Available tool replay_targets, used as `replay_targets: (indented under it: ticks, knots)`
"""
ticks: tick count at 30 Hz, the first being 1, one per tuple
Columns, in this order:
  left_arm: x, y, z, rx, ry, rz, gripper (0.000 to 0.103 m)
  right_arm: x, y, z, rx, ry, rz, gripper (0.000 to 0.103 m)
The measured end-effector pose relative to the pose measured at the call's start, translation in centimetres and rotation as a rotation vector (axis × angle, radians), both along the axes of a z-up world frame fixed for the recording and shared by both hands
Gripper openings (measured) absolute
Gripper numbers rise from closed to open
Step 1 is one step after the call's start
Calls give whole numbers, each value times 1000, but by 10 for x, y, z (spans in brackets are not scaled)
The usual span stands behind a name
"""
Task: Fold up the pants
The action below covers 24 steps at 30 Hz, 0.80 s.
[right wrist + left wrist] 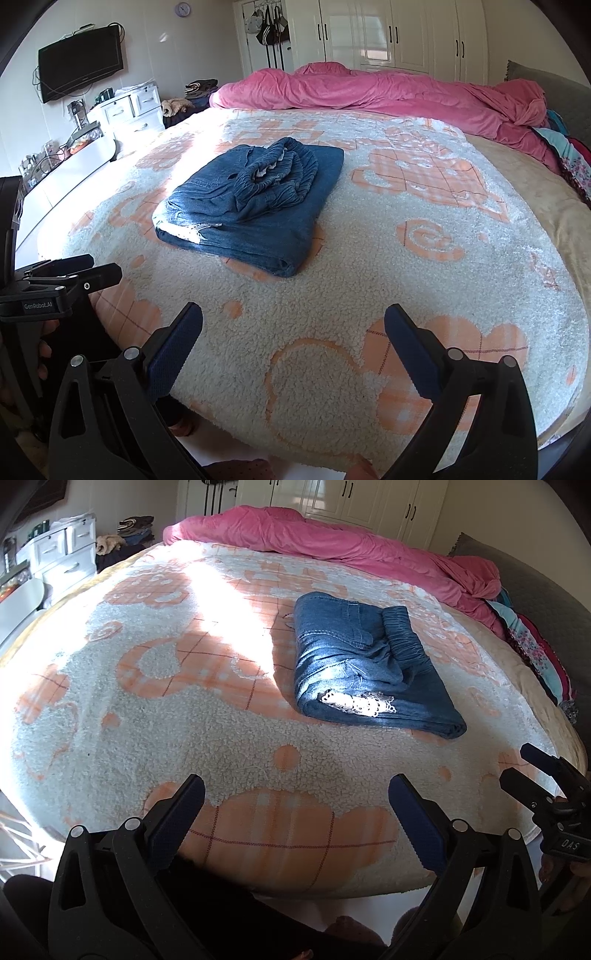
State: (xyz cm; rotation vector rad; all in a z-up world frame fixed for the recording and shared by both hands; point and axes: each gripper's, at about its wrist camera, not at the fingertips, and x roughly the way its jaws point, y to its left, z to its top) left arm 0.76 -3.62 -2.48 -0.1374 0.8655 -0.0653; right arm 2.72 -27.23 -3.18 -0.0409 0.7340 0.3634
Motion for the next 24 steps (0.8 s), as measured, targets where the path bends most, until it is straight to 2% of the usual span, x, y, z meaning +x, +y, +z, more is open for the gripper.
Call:
replay_targets:
  ticks: [24]
  knots:
    - [0,1,3,4,-10,6,94,2,-1,-1,-4,3,-6,98]
